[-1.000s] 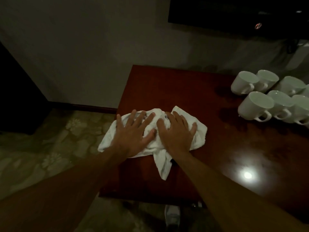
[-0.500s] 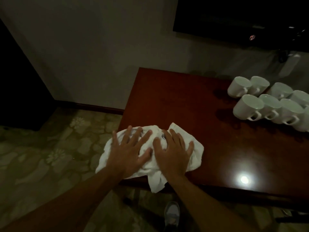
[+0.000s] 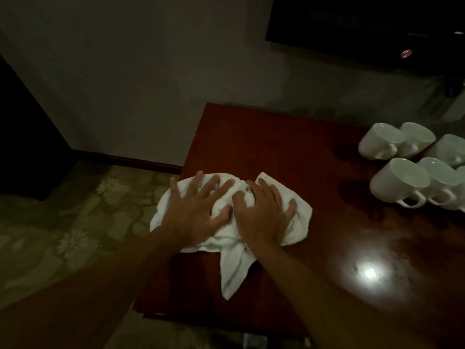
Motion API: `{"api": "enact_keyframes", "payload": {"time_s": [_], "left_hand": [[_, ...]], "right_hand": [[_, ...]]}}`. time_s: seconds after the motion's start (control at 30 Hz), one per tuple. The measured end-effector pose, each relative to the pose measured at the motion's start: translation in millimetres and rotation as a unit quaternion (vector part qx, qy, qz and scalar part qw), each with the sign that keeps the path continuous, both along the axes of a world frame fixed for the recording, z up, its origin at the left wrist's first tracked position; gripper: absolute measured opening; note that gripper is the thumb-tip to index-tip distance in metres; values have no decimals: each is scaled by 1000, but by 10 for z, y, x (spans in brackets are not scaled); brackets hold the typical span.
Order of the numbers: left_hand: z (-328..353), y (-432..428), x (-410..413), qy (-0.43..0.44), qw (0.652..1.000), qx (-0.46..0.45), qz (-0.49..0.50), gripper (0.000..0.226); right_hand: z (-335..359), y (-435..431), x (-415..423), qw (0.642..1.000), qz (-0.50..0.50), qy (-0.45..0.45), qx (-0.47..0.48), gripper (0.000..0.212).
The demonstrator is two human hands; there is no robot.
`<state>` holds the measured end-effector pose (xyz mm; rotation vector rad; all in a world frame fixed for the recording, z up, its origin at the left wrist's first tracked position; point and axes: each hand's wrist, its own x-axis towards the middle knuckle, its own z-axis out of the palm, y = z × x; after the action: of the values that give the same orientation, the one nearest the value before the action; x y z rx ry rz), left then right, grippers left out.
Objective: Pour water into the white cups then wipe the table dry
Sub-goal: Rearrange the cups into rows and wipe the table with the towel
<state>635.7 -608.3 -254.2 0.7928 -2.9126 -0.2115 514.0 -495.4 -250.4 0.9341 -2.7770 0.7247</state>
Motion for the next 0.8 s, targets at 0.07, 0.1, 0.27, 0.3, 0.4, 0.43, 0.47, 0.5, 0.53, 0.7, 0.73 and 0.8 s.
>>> {"api": "enact_keyframes", "payload": {"time_s": [0.07,0.1,0.27,0.3,0.4,0.43,0.47,0.5,0.53,0.7,0.73,0.8], "left_hand": [[8,-230,-221,9,1000,5,-5,67],[10,-352,-338,13,1000,5,-10,66],[-16,-1019,-1020,12,1000,5,-8,66],[-21,-1155,-1163,12,1000,6,-5,68],[-22,-1584,-1571,15,1000,5,7,71],[-20,-1726,-1704,15,1000,3,7,72],[-18,-1860,-1833,13,1000,1,6,73],[-14,-1982,-1954,10,1000,0,5,75],[-9,-2089,-2060,9,1000,-1,5,77],[-5,-2427,-2363,8,1000,4,14,74],[-3,-2442,-2377,2,1000,0,14,74],[-2,-2434,-2370,-7,1000,-5,12,71]], "right_hand": [[-12,-211,-206,1000,-6,-3,-7,57],[-18,-325,-314,1000,-10,-5,-11,57],[-7,-939,-982,1000,-2,-25,4,60],[-2,-1083,-1139,1000,4,-30,7,61],[11,-1530,-1566,999,8,-37,6,61],[9,-1670,-1697,999,8,-37,8,61],[6,-1806,-1827,999,10,-35,10,62],[4,-1936,-1951,999,14,-34,10,63],[6,-2056,-2062,999,18,-36,6,65],[17,-2419,-2386,999,32,-33,-21,64],[18,-2437,-2407,999,35,-32,-20,64],[14,-2427,-2409,999,42,-28,-11,67]]}}
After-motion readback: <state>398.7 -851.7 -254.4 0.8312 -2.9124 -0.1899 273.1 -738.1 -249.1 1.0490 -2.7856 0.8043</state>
